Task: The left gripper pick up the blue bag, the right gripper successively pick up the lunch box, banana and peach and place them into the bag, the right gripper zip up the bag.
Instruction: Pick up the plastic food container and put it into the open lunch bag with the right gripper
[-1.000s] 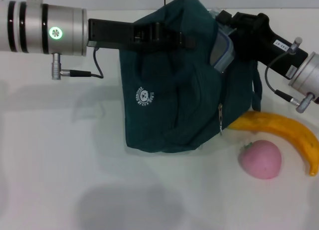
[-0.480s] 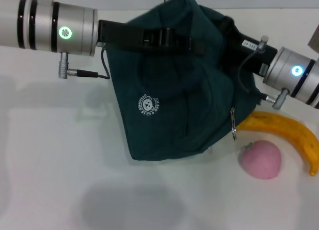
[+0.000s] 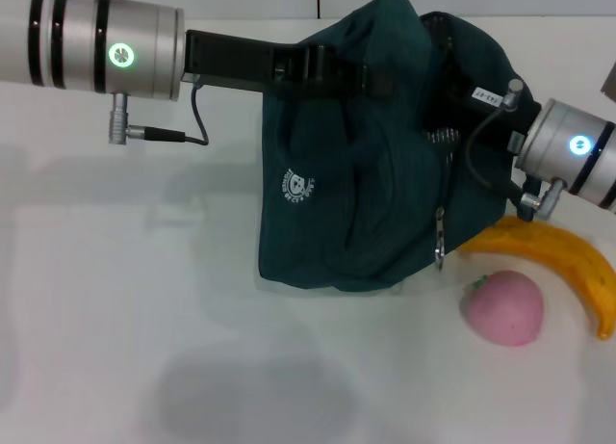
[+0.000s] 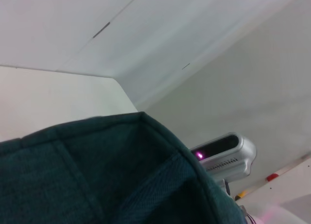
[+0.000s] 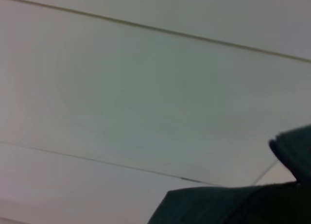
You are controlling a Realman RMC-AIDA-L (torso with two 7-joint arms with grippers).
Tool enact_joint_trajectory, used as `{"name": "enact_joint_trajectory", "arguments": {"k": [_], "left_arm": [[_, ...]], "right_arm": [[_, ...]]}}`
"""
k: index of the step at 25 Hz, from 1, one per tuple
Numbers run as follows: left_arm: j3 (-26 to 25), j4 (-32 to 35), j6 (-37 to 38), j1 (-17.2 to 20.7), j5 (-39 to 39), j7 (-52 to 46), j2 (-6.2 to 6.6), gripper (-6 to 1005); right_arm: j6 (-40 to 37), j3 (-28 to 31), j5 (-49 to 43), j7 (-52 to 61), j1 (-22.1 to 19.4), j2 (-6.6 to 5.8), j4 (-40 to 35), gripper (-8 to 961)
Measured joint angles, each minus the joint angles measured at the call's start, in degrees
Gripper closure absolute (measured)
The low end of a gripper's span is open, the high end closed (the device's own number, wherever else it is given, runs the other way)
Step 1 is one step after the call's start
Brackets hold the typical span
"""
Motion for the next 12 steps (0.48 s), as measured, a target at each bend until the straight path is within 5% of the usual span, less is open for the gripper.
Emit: {"name": "enact_joint_trajectory", "arguments": {"k": [12], "left_arm": [[-1.01,0.17,-0.64,-0.39,-0.07,0.09,1.0,956]], "right_arm": [[-1.83,0.39,0.5,-4.4,-3.35,0.0,-3.29,541]]}}
